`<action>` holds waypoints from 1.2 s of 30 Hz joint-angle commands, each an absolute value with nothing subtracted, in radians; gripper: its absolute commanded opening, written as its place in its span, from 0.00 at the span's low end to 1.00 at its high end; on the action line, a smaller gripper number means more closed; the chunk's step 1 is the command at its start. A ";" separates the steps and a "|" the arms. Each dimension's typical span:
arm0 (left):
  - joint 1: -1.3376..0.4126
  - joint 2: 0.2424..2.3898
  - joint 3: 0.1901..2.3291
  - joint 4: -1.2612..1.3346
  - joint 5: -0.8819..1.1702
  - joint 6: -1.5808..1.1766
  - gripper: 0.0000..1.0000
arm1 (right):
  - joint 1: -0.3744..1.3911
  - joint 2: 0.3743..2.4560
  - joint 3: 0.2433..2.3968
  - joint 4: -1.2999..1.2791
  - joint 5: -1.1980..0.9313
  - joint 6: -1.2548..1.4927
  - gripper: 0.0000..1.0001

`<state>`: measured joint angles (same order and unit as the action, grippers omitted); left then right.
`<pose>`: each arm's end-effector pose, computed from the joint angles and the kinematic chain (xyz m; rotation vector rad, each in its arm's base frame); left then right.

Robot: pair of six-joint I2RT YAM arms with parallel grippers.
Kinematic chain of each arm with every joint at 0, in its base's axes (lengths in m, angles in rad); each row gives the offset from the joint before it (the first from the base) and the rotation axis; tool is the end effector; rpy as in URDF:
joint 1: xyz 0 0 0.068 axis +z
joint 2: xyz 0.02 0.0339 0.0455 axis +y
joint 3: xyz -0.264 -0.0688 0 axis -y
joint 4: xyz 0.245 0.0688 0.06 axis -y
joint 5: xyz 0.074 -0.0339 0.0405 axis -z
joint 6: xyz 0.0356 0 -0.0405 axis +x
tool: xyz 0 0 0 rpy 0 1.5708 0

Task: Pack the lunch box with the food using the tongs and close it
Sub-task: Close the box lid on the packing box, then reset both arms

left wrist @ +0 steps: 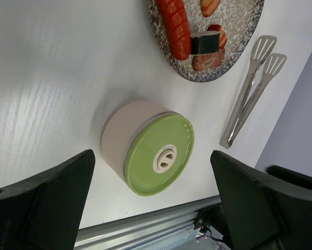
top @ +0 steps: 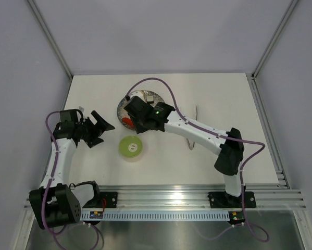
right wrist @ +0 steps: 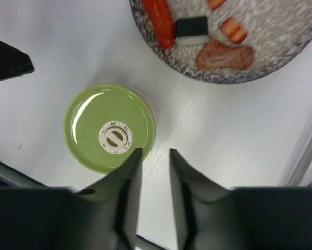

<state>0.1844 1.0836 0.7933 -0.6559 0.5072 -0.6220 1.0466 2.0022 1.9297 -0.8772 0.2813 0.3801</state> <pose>0.2094 0.0215 0.2489 -0.7958 2.4036 -0.8152 0.2298 0.3778 0.3074 -0.7055 2.3829 0.2556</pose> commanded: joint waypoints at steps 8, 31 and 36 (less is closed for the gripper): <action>0.192 0.980 0.951 -0.755 0.338 -0.503 0.99 | 0.902 1.522 1.660 -0.887 0.448 0.457 0.78; 0.054 0.920 1.042 -0.891 -0.072 -0.394 0.99 | 0.539 1.207 1.189 -0.836 0.232 0.522 0.92; -0.144 0.997 1.133 -0.952 -0.332 -0.452 0.99 | 0.338 1.195 1.169 -0.793 0.026 0.537 0.97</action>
